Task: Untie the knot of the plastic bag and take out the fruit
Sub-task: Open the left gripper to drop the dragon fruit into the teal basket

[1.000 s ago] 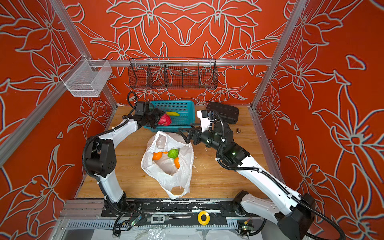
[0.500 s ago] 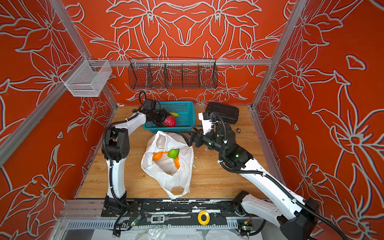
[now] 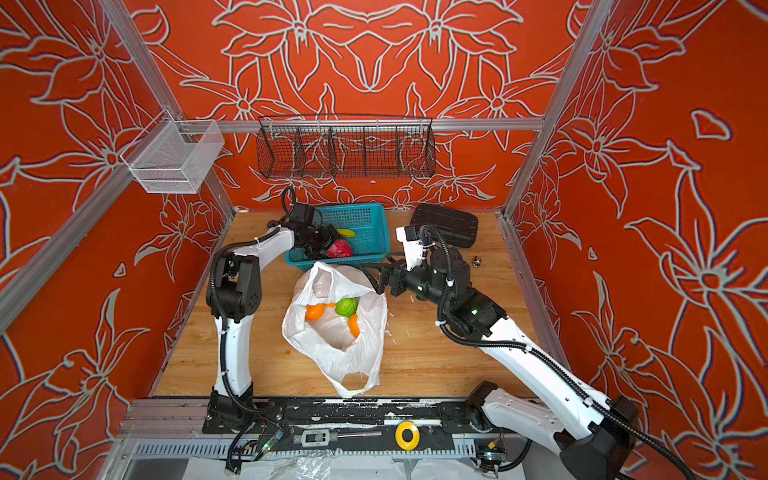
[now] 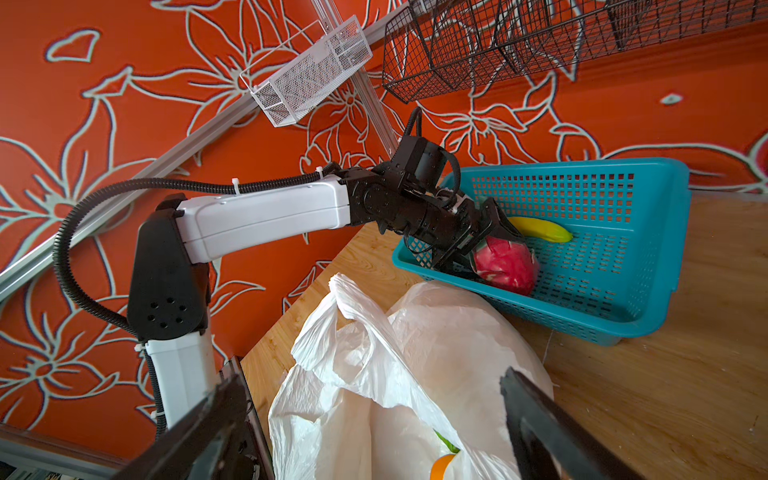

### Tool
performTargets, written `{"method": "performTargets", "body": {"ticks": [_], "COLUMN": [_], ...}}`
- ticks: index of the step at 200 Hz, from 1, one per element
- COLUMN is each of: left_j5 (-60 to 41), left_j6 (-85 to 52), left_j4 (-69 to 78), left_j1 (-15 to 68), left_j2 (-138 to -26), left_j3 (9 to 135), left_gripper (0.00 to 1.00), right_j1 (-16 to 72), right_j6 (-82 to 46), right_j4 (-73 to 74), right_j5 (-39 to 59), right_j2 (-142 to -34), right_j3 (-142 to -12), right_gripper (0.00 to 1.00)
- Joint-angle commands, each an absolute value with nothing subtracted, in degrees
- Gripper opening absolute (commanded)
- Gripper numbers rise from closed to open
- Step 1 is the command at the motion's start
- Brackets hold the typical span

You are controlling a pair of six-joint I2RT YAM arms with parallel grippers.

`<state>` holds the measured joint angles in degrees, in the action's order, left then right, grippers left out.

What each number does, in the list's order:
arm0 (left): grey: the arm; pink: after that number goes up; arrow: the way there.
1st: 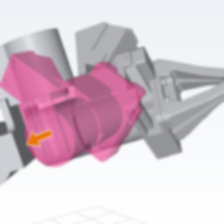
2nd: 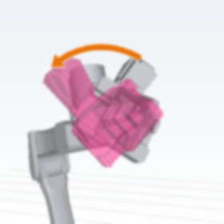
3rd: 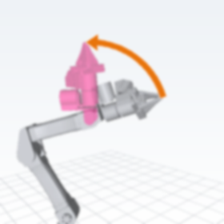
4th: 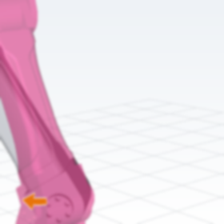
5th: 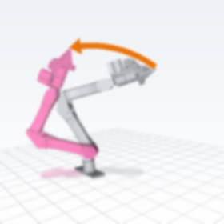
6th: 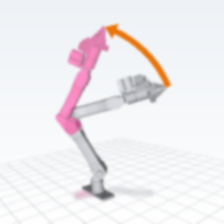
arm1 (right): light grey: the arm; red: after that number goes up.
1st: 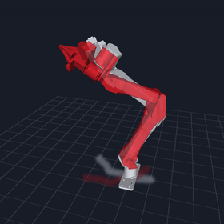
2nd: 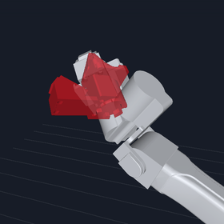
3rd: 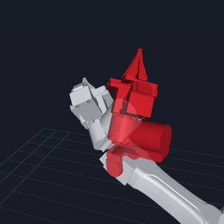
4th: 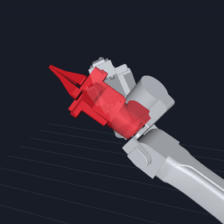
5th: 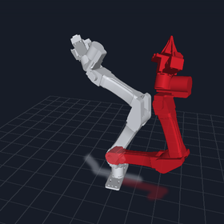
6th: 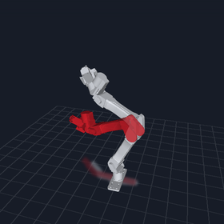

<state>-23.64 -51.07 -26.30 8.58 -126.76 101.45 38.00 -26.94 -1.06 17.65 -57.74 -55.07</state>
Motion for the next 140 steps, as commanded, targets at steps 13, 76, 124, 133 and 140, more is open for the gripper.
{"method": "performTargets", "body": {"ticks": [13,76,124,133,140], "left_j5": [-23.01,-19.44,-18.30,-18.73,-19.25], "left_j6": [-49.18,-45.37,-40.51,-39.49,-38.32], "left_j4": [-28.03,-30.87,-28.77,-27.38,-26.38], "left_j1": [8.08,8.12,8.18,8.17,8.28], "left_j2": [-122.26,-113.63,-96.63,-92.34,-89.17], "left_j3": [101.67,100.93,93.56,91.02,88.93], "left_gripper": [0.97,0.97,1.00,0.98,0.97], "right_j1": [38.32,38.32,38.40,38.41,38.41], "right_j6": [-26.41,-25.92,-25.77,-25.39,-25.12], "right_j4": [-1.33,-1.85,-2.20,-2.41,-2.78], "right_j5": [16.26,15.91,18.33,18.78,19.17], "right_j2": [-57.90,-57.91,-58.77,-59.09,-59.33], "right_j3": [-55.61,-55.99,-55.30,-55.04,-54.77], "right_gripper": [0.97,0.97,0.96,0.94,0.93]}}
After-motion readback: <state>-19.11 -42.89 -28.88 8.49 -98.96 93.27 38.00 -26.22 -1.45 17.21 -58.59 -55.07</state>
